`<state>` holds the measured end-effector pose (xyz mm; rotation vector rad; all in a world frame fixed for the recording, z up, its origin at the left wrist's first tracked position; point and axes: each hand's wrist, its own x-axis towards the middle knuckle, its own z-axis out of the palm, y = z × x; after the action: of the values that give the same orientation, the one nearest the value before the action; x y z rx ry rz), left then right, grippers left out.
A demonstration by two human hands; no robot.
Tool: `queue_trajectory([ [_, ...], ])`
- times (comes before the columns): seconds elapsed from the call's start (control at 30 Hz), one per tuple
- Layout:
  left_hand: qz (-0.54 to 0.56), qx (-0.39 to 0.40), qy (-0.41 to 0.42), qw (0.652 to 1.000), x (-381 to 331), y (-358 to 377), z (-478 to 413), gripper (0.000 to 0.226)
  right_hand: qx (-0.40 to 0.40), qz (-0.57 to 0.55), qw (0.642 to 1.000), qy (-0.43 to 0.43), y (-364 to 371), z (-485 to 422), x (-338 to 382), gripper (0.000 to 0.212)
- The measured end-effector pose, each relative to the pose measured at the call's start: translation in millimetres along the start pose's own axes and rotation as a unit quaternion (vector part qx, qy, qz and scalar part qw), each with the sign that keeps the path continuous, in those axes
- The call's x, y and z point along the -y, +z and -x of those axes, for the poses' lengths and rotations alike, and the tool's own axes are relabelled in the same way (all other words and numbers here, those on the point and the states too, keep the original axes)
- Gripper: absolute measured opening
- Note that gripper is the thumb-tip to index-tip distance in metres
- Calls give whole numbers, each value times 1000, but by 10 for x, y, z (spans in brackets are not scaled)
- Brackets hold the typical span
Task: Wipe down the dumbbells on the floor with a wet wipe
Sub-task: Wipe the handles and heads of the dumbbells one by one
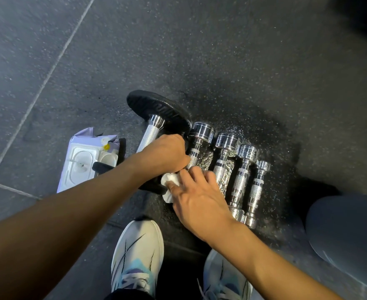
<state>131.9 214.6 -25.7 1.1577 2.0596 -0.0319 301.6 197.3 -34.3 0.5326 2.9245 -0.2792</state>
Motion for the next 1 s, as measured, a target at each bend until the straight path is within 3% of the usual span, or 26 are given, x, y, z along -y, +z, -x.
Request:
queue_trajectory([
  [0.13,19,-18,4,1000,-21,-6,34,15,36,13,999,-4,-23,-153,-25,40],
  [0.27,46,-47,-8,998,-24,-51,71,14,17,38,999,-3,-83,-290,-115,34],
  [0.47,-28,-114,43,992,-153,-212,148,10,-18,45,995,85,-59,-485,-481,36],
  [0.53,-62,-74,42,994,-177,-179,190,10,-9,20,994,109,-20,-484,-538,43],
  [0.7,-39,88,59,994,-146,-32,292,24,-16,-70,991,117,101,-194,-424,36],
  [0.77,-58,104,63,991,-135,-24,306,19,-25,-75,991,108,117,-114,-452,33],
  [0.9,-86,126,75,985,-137,-6,343,34,-87,-69,985,129,5,-188,-668,38],
  [1.0,-94,127,62,985,-144,7,382,26,-133,-49,976,166,-162,-352,-806,38],
])
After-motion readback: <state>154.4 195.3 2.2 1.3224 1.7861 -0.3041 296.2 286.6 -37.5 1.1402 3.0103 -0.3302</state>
